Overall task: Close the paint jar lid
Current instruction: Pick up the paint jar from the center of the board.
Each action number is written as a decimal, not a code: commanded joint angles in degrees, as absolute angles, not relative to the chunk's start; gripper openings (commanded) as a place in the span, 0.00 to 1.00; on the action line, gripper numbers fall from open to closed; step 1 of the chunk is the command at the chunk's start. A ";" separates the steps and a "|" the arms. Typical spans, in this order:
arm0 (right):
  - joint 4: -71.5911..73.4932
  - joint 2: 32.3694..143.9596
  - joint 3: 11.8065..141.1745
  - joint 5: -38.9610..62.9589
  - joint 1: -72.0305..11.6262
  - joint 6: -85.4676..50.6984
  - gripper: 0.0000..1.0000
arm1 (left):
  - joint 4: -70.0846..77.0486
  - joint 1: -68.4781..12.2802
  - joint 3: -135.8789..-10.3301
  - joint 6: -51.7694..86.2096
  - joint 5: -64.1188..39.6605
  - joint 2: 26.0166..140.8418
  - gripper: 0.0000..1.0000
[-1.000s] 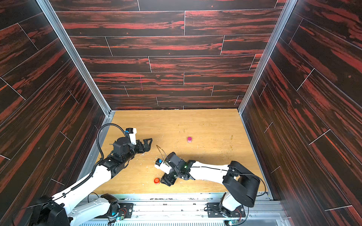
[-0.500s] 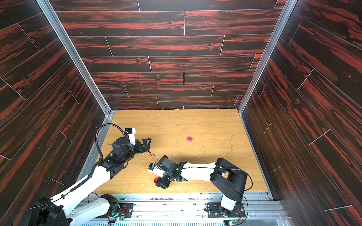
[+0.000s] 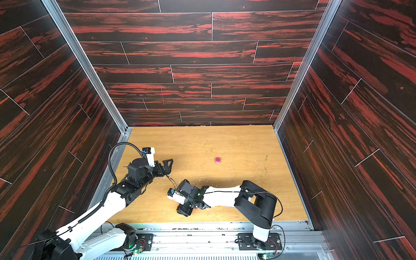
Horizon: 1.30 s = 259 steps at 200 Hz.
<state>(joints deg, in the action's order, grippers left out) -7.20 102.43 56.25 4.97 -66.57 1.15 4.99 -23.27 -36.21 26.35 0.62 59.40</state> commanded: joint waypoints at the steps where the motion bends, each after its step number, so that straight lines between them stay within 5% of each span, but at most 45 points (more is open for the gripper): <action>1: -8.26 103.74 57.91 4.39 -67.15 1.73 0.54 | 4.13 -22.90 -35.76 25.53 1.58 58.01 1.00; 56: -8.83 104.06 58.86 3.87 -67.15 1.48 0.35 | 3.87 -22.76 -35.95 24.92 1.69 58.18 1.00; 152: -10.89 101.04 60.82 -0.59 -64.80 -0.66 0.32 | 4.54 -22.24 -37.34 24.43 1.49 58.17 1.00; 259: -23.14 92.52 67.79 0.65 -48.00 -0.67 0.31 | 25.46 -22.24 -35.61 21.36 -9.79 58.45 1.00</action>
